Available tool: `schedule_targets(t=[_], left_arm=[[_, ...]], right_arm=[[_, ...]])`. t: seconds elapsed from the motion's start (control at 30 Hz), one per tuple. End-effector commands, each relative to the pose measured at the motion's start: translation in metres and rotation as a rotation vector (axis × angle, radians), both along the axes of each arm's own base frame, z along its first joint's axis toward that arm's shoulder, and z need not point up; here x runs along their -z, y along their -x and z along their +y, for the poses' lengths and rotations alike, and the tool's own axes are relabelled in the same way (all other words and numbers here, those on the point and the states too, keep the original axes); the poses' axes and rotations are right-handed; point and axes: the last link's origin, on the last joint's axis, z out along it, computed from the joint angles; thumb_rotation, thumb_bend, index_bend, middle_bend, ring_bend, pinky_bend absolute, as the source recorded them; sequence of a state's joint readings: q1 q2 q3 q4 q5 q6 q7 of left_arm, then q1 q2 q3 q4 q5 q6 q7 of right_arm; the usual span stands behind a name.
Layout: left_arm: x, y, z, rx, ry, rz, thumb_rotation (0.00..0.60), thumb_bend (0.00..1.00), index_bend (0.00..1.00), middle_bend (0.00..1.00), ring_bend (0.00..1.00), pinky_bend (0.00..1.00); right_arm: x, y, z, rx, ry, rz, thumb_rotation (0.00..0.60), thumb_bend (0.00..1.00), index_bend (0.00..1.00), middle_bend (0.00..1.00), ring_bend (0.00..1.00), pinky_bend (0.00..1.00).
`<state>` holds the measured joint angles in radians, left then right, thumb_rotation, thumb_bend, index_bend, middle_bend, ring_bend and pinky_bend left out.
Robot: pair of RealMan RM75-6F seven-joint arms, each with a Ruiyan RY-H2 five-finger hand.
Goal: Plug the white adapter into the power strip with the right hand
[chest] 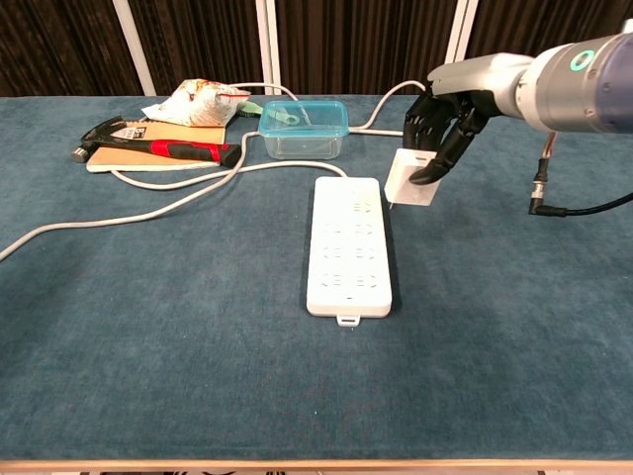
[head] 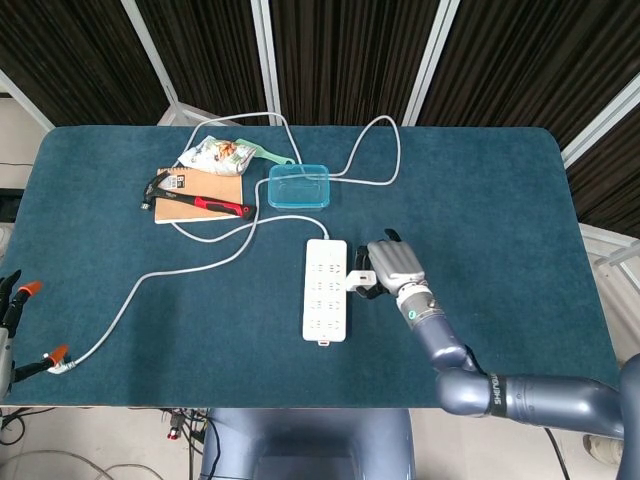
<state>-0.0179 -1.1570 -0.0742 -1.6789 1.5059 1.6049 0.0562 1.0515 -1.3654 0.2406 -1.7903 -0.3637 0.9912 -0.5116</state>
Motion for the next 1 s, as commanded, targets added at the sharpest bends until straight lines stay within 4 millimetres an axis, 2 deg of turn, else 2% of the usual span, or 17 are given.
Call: schedule_targets(t=[0.03, 0.3, 0.6, 1.0], left_arm=[[0.0, 0.0, 0.0, 0.0, 0.0, 0.0, 0.6, 0.07, 0.17, 0.0, 0.0, 0.0], [0.0, 0.0, 0.0, 0.0, 0.001, -0.001, 0.6, 0.06, 0.17, 0.0, 0.0, 0.0], [-0.003, 0.002, 0.001, -0.009, -0.012, -0.004, 0.6, 0.06, 0.17, 0.0, 0.0, 0.0], [-0.003, 0.002, 0.002, -0.013, -0.017, 0.0, 0.6, 0.07, 0.17, 0.0, 0.0, 0.0]], right_arm=[[0.009, -0.01, 0.006, 0.009, -0.013, 0.012, 0.6, 0.51, 0.63, 0.55, 0.31, 0.04], [0.021, -0.02, 0.011, 0.009, -0.013, 0.014, 0.6, 0.51, 0.63, 0.54, 0.31, 0.04], [0.037, -0.03, 0.003, -0.007, 0.031, 0.009, 0.6, 0.51, 0.63, 0.55, 0.31, 0.04], [0.052, -0.025, -0.012, 0.03, 0.034, 0.036, 0.6, 0.51, 0.63, 0.55, 0.31, 0.04]])
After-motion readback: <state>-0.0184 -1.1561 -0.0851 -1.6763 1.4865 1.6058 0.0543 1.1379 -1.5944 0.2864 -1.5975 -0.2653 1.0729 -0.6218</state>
